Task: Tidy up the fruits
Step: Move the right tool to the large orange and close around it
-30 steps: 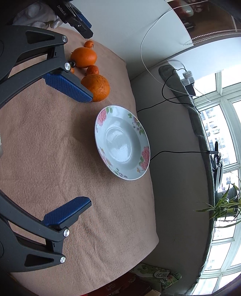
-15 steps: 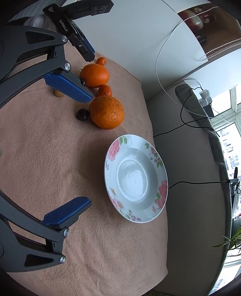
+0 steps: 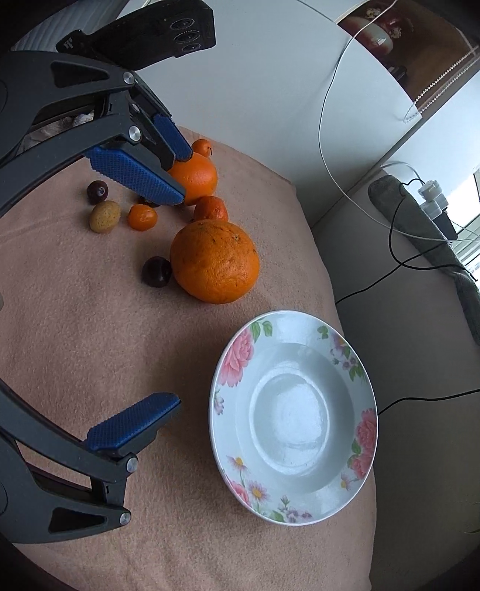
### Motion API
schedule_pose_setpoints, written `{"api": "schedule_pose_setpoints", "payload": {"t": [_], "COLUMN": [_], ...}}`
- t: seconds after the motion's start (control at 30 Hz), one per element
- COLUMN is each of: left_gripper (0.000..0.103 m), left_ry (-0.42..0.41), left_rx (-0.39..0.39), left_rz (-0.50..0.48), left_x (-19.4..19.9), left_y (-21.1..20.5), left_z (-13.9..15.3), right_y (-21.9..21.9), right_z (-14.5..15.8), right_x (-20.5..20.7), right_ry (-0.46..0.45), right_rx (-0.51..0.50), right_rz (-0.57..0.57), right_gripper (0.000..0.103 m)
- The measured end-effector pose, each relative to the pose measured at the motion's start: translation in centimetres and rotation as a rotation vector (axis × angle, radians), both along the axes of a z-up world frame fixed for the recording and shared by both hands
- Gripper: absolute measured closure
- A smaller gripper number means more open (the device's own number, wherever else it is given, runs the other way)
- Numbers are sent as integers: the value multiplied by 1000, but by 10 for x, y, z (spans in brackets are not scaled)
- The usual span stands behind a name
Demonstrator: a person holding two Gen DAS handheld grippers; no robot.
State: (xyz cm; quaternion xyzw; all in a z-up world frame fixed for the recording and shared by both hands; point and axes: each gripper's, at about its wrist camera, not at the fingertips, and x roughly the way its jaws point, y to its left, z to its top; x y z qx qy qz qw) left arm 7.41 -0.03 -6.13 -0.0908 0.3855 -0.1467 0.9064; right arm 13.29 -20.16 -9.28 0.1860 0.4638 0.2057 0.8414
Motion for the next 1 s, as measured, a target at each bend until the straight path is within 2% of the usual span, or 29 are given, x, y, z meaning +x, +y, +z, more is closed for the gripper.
{"api": "schedule_pose_setpoints", "payload": {"t": [0.1,0.3,0.47,0.63,0.73,0.9,1.0], "left_gripper": [24,28,29,30,37,37,37], "left_ry": [-2,33,64,58,63,63,60], "left_rx": [18,4,-2,18,36,58,63], "left_rz": [-37,-94,-116,-126,-144,-158,-153], "left_x": [7,19,27,28,32,37,39], "left_y": [-8,-17,-21,-25,-30,-37,-38], "left_z": [-1,-7,-15,-14,-17,-19,-20], "right_y": [3,10,20,30,34,37,39], "right_z": [-4,-7,-11,-17,-18,-17,-20], "right_x": [8,21,27,30,30,33,35], "right_ry": [31,72,94,112,116,110,118], "right_rx": [35,76,92,100,105,88,87], "right_rz": [-7,-6,3,9,18,24,29], "right_gripper": [0,0,0,0,0,0,10]}}
